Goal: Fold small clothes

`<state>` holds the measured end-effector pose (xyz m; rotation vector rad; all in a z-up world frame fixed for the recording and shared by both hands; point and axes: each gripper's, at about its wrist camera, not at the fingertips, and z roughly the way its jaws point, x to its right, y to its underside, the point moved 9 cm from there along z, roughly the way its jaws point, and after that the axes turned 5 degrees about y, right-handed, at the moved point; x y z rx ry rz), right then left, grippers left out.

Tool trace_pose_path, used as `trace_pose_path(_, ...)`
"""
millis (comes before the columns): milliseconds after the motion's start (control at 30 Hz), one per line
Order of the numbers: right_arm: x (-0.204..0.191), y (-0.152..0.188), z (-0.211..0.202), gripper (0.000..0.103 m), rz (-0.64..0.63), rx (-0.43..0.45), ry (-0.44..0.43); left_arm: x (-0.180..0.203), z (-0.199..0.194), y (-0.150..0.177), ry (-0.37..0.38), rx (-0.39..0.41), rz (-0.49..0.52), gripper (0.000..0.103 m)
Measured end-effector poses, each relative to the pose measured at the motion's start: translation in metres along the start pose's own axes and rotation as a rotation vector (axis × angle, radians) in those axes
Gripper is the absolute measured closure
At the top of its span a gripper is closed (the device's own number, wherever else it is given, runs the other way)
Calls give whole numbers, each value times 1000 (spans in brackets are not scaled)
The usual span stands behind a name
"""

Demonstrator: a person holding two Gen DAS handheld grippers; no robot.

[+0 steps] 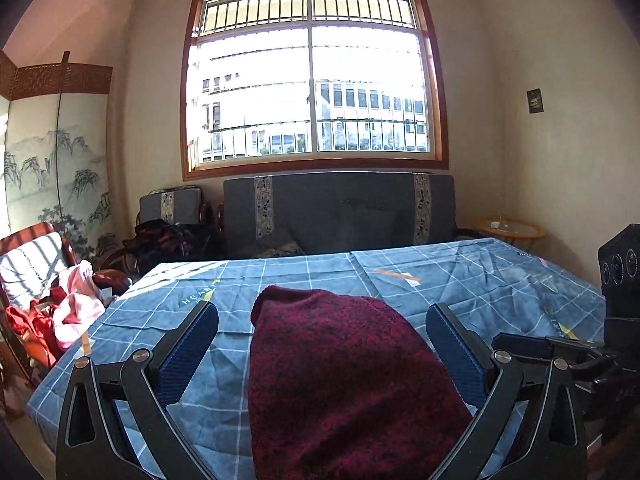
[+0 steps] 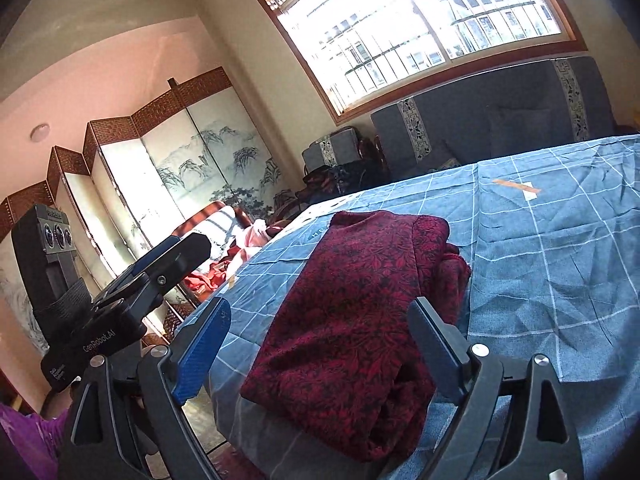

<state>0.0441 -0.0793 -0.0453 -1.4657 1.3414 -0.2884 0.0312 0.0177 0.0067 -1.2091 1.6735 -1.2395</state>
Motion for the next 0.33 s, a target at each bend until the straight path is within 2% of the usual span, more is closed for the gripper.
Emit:
trace_pose_path(133, 0, 2, 0, 11, 0, -8, -1, -1, 1, 4, -41, 13, 2, 0)
trace_pose_path(333, 1, 7, 3, 10, 1, -25, 5, -11, 11, 14, -47, -31, -57, 0)
